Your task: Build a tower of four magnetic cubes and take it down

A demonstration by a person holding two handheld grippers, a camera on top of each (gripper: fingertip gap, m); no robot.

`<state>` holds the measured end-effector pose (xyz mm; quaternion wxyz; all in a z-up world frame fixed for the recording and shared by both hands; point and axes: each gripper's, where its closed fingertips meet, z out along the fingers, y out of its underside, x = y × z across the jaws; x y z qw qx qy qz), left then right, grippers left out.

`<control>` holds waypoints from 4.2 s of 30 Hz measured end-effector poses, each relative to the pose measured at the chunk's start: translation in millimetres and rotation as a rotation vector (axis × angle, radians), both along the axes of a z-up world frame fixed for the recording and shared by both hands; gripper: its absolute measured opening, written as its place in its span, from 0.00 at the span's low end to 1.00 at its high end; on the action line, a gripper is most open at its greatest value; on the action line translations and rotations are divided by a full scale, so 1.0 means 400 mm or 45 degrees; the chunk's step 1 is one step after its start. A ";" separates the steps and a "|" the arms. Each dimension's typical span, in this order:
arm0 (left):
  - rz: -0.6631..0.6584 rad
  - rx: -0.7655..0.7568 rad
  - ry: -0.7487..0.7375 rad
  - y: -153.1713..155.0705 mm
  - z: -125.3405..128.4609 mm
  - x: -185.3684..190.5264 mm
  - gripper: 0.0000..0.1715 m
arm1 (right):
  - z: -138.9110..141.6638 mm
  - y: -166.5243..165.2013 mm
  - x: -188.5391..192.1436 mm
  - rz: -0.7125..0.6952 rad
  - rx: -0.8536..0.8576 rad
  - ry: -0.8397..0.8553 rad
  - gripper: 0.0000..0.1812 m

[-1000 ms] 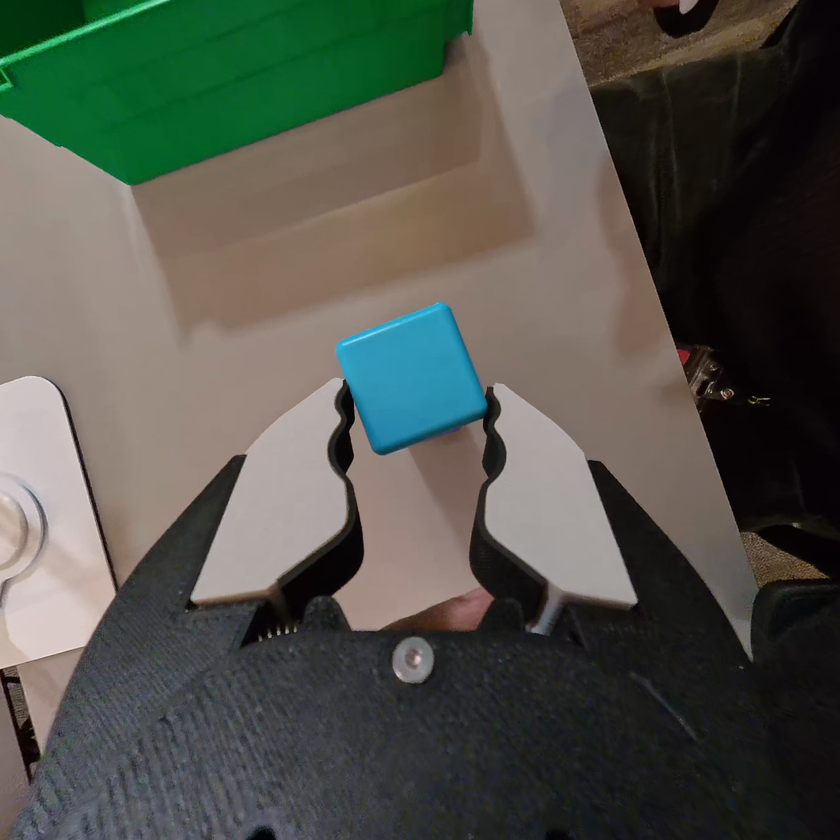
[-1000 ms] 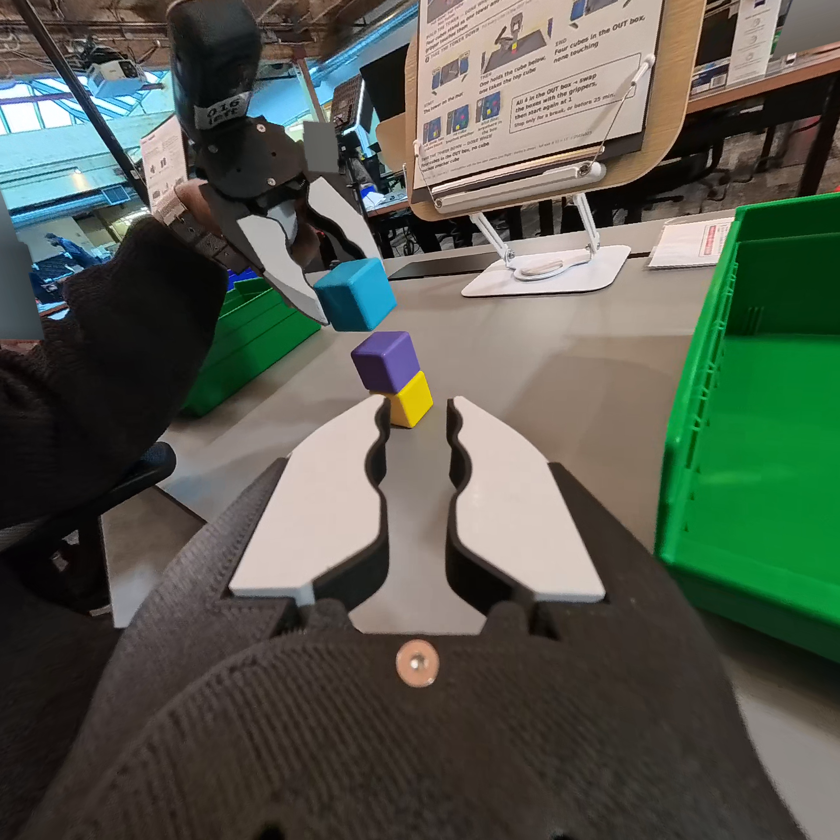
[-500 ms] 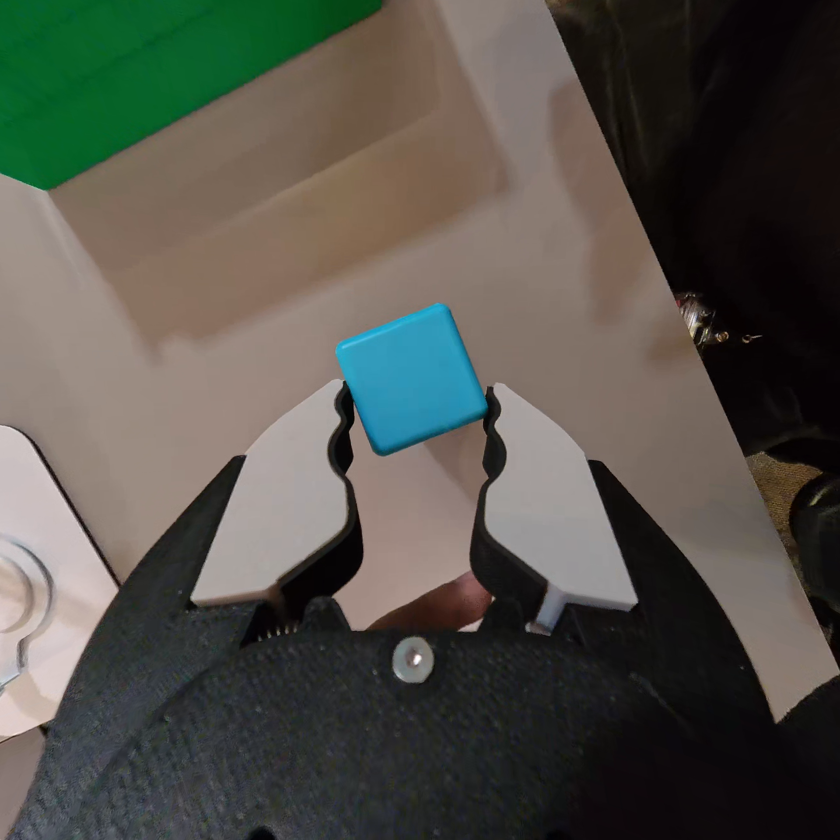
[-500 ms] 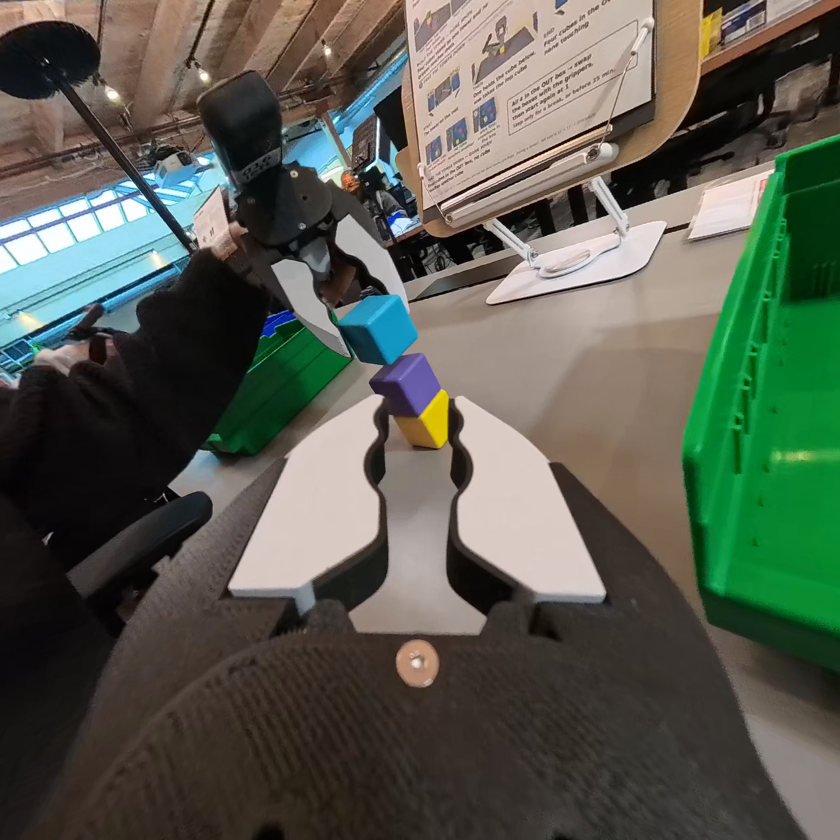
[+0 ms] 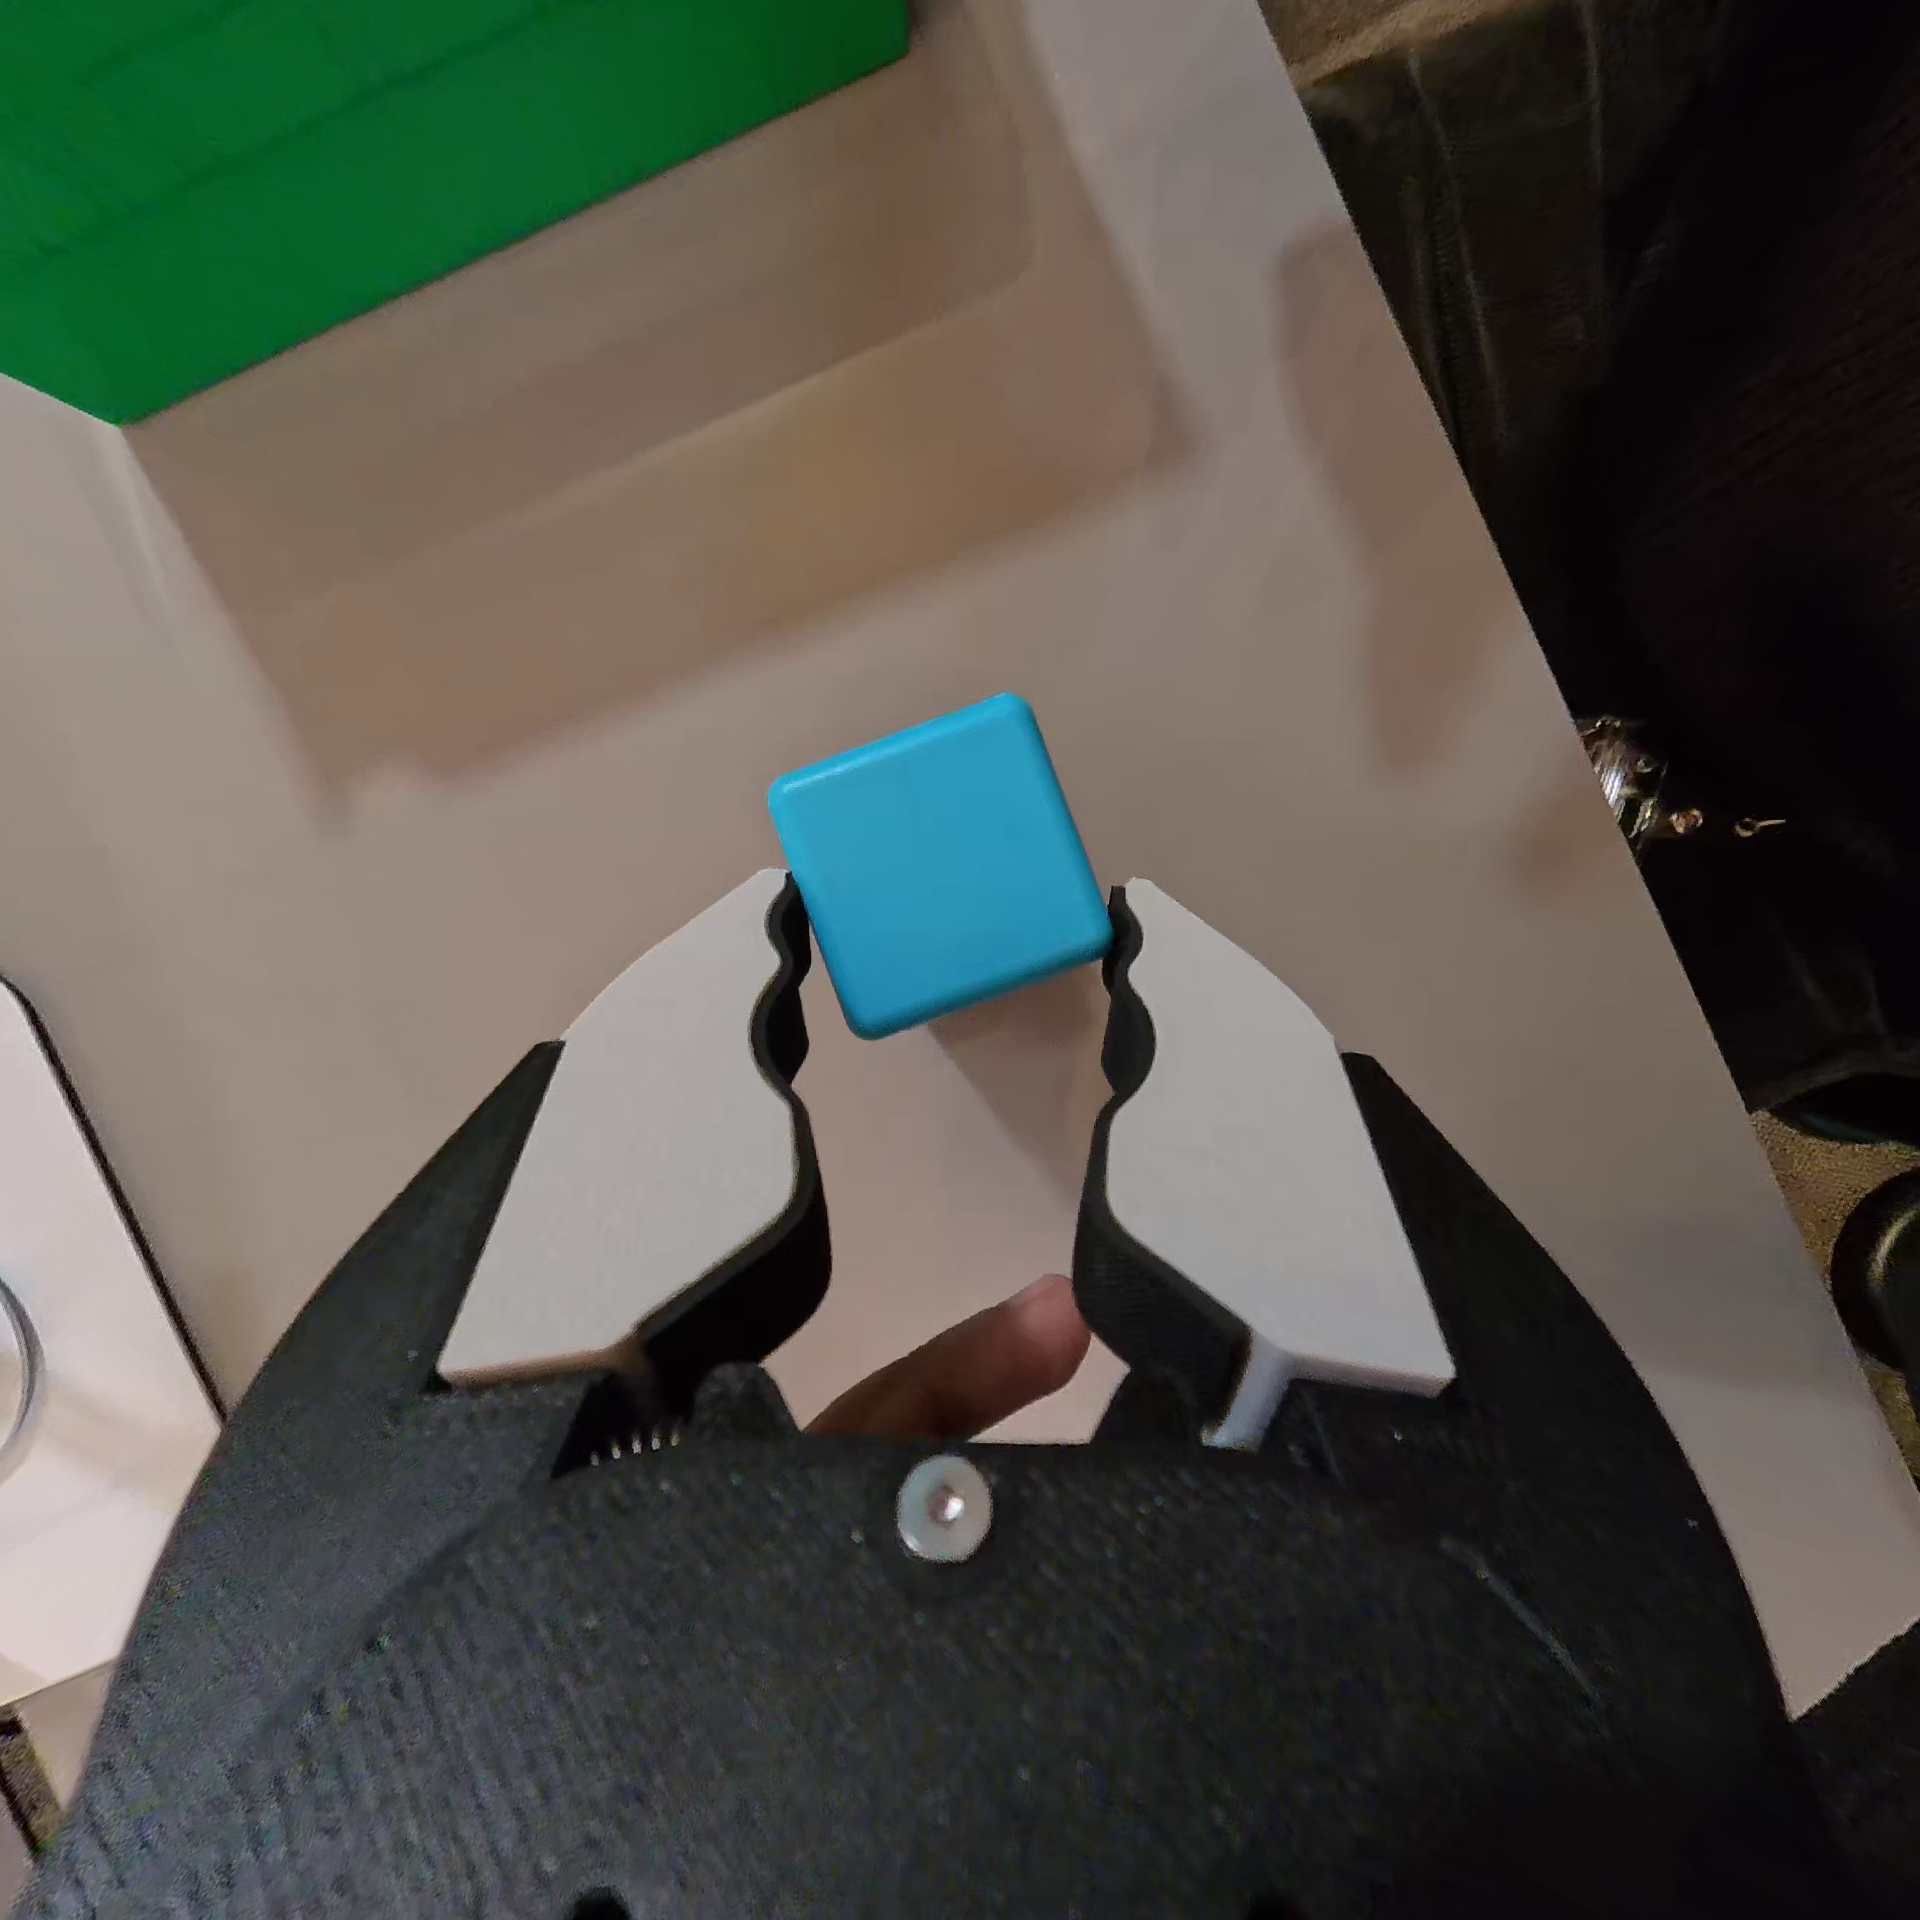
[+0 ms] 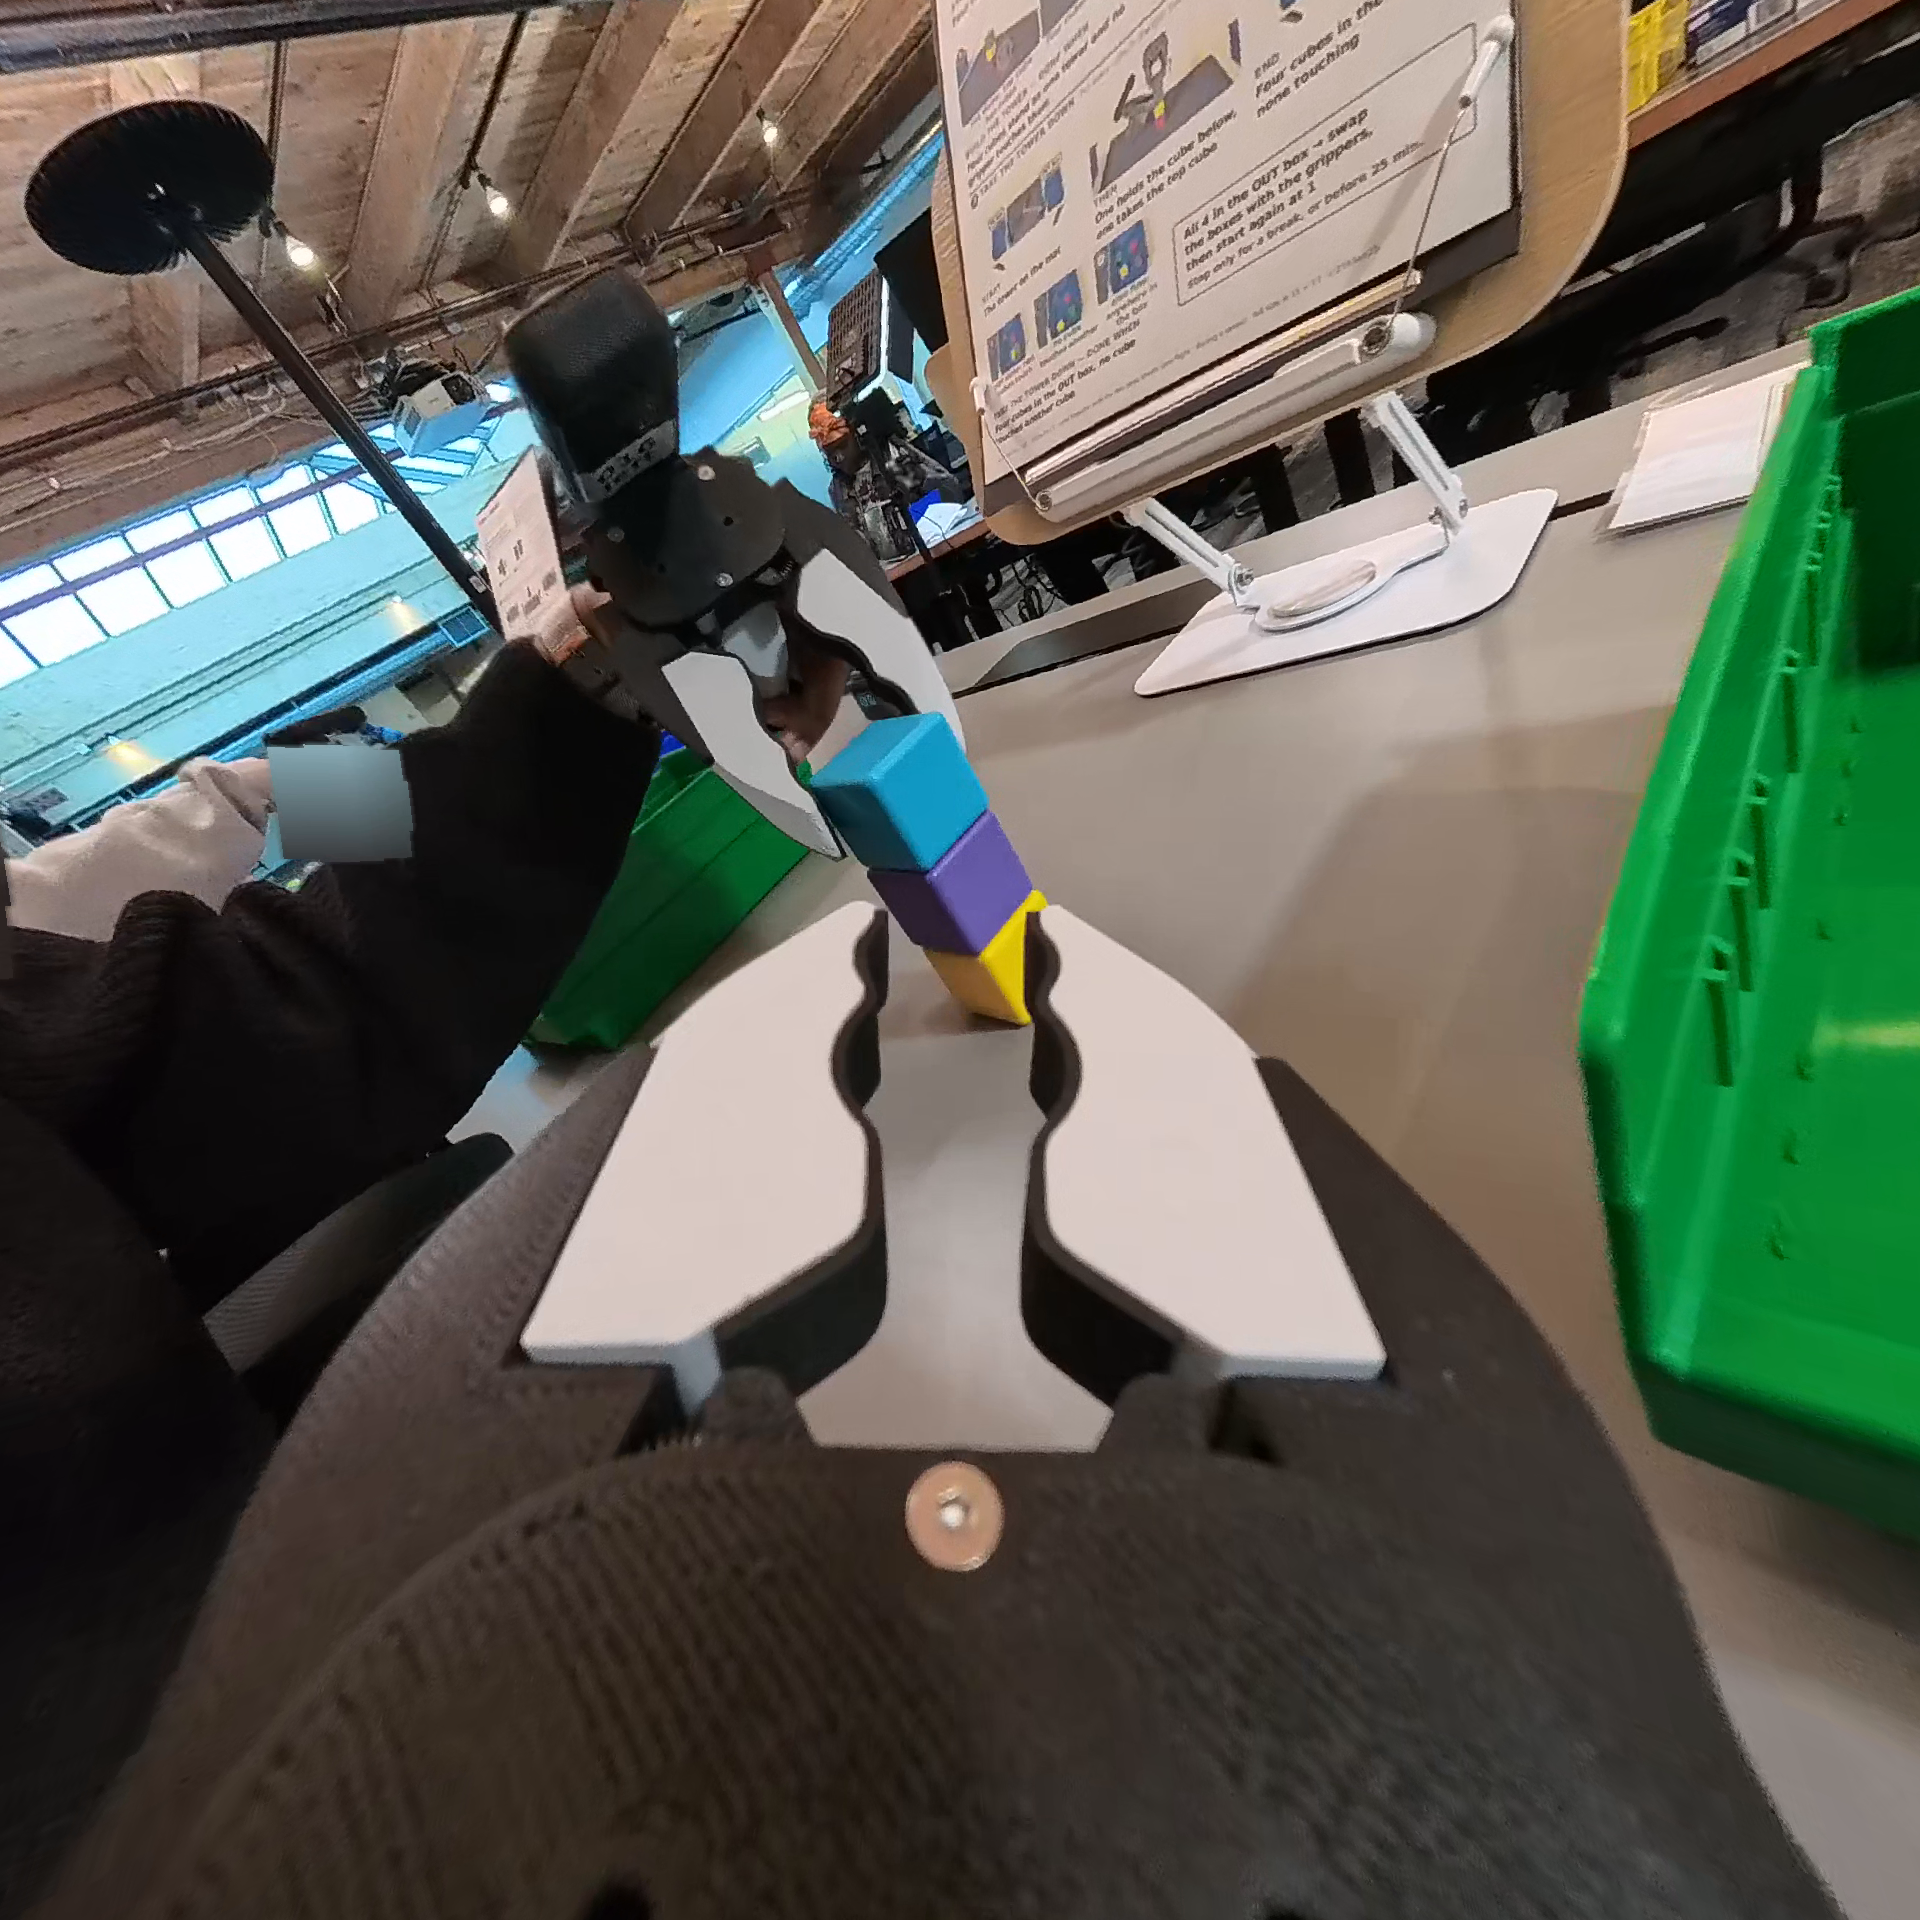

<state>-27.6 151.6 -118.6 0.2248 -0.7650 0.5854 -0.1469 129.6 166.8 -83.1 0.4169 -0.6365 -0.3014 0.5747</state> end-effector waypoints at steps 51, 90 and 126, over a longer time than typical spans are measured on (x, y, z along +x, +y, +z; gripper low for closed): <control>1.684 0.756 -0.497 -0.074 0.276 -0.569 0.42 | 0.001 -0.050 -0.072 0.151 0.080 -0.043 0.14; 2.490 0.140 0.450 -0.509 -0.168 -1.041 0.42 | -0.002 -0.073 -0.191 0.437 -0.279 0.063 0.16; 1.143 0.571 -0.485 -0.042 0.257 -0.215 0.31 | 0.022 -0.110 -0.160 0.442 -0.099 0.045 0.12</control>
